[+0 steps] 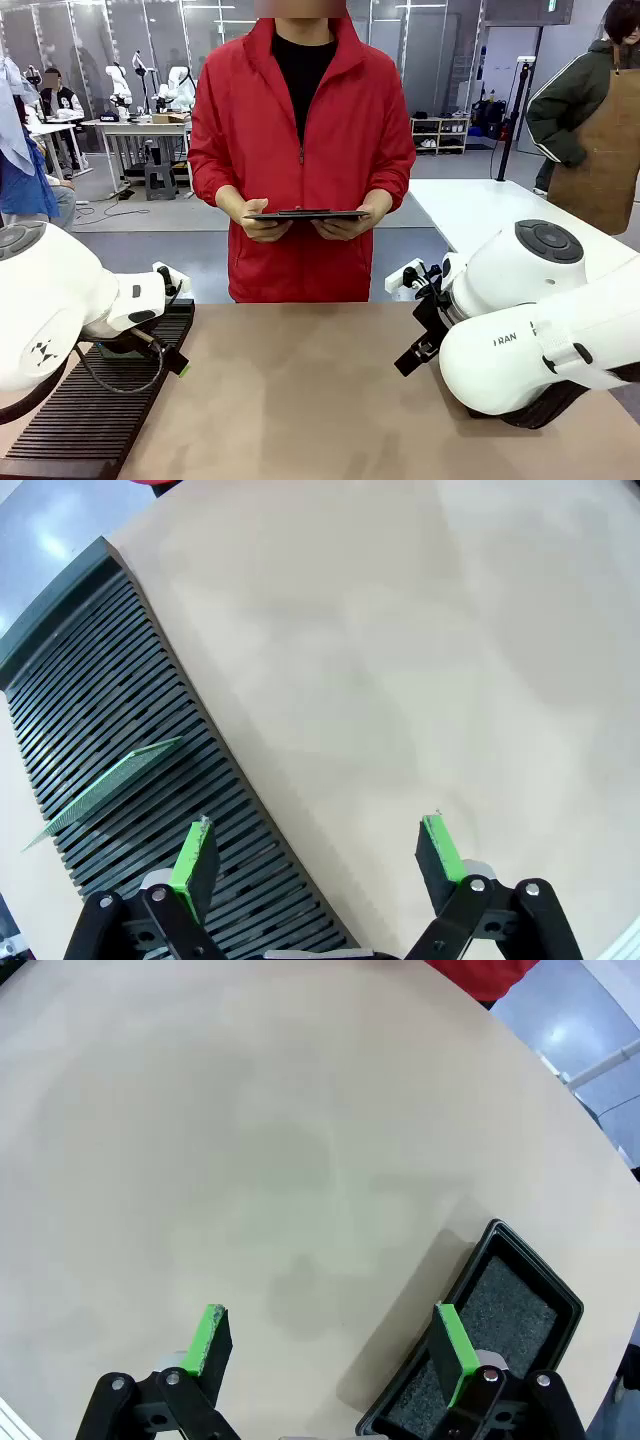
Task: Inspect the PCB.
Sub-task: Pick up the Blank PCB and present it to the human.
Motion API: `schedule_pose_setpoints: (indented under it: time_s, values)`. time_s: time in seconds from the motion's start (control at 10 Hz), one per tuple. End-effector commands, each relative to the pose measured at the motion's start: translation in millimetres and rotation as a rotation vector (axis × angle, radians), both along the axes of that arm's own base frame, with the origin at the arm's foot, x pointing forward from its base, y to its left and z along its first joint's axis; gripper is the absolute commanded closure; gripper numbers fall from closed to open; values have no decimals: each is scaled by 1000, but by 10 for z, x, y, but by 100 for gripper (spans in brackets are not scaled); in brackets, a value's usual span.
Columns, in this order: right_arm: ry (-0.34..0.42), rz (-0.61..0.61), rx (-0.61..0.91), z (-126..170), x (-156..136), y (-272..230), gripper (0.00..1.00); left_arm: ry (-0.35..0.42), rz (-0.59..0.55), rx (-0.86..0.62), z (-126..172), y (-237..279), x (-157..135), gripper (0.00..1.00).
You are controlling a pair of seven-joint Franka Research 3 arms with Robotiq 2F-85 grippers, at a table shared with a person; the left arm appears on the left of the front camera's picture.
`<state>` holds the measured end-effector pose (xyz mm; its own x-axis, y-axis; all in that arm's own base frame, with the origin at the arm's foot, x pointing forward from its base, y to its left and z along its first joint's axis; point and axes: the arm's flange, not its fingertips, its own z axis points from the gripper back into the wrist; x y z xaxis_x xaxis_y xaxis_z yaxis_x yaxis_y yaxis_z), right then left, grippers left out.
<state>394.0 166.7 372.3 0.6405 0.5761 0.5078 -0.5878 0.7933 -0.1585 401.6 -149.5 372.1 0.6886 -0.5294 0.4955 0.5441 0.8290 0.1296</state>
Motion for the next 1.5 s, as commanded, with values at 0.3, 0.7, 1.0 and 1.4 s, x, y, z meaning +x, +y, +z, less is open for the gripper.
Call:
schedule_pose_setpoints:
  time_s: [0.3,0.7,1.0,1.4]
  values:
    - [0,0,0,0,0,0,0,0,-1,0,0,-5,-2,0]
    - [0,0,0,0,0,0,0,0,-1,0,0,-5,-2,0]
    - [0,0,0,0,0,0,0,0,-1,0,0,-5,-2,0]
    - [41,-15,48,272,15,-25,0,28,-50,-22,160,31,-3,0]
